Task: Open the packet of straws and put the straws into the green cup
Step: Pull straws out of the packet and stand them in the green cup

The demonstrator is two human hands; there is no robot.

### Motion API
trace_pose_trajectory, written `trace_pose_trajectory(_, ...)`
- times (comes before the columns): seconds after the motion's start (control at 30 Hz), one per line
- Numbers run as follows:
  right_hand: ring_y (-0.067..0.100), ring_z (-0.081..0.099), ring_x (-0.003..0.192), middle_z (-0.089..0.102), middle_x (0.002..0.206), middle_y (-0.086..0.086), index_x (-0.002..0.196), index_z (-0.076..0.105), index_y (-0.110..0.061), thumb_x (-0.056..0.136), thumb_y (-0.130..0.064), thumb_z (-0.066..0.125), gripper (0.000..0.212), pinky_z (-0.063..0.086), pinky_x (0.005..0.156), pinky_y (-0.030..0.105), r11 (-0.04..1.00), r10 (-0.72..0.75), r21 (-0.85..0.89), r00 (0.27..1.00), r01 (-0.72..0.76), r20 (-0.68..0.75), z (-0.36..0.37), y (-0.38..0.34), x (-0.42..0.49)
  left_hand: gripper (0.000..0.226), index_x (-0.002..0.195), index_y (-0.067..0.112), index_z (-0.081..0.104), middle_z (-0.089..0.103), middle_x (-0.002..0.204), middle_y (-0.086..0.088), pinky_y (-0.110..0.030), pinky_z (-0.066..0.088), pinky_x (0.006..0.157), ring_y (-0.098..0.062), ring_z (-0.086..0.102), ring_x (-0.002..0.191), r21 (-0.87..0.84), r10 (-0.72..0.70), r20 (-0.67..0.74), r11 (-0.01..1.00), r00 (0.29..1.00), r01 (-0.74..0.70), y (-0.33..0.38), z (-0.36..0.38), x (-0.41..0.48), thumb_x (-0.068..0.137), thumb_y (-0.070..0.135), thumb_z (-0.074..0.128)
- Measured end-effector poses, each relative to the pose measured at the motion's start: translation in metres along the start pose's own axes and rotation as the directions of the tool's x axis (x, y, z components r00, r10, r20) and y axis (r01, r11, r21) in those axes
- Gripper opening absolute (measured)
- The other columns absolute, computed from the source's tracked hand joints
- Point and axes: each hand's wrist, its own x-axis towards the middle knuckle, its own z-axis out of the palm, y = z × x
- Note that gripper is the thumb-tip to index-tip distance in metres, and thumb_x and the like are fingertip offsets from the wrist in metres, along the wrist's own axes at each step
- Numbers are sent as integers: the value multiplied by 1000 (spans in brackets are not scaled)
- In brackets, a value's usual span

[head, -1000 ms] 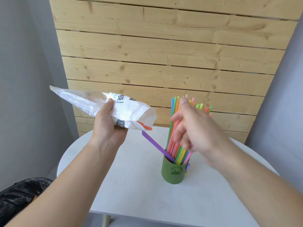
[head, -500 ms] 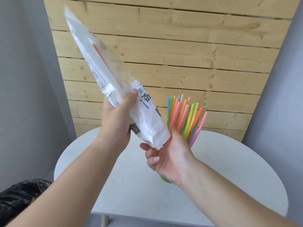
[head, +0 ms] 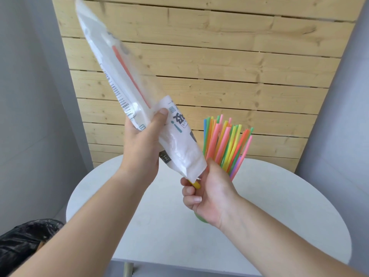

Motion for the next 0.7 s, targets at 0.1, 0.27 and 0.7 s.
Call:
trace_pose_trajectory(0.1, 14, 38, 40, 53, 56, 7, 78, 55, -8, 100, -31, 49, 33, 21, 31, 16, 996, -66, -64, 997, 64, -32, -2, -2, -3, 36, 140, 4, 58, 70, 108, -12, -42, 63, 77, -31, 74, 97, -98, -57, -105, 994, 993, 46, -1, -6, 3, 106, 14, 59)
trace_pose_trajectory(0.27, 11, 38, 44, 57, 58, 3, 75, 64, -9, 95, -31, 63, 30, 25, 32, 18, 983, -153, -103, 988, 154, 21, 0, -4, -7, 42, 144, 6, 59, 75, 127, -14, -42, 62, 92, -33, 72, 119, -282, -225, -229, 947, 947, 157, -8, -15, 9, 104, 19, 63)
trace_pose_trajectory(0.7, 11, 46, 43, 65, 63, 6, 90, 69, -8, 92, -29, 70, 22, 36, 37, 20, 923, -313, -230, 949, 310, 24, 0, -9, -10, 34, 134, 8, 66, 78, 125, -10, -48, 62, 94, -26, 78, 109, -382, -311, -266, 903, 913, 196, -14, -18, 13, 102, 18, 68)
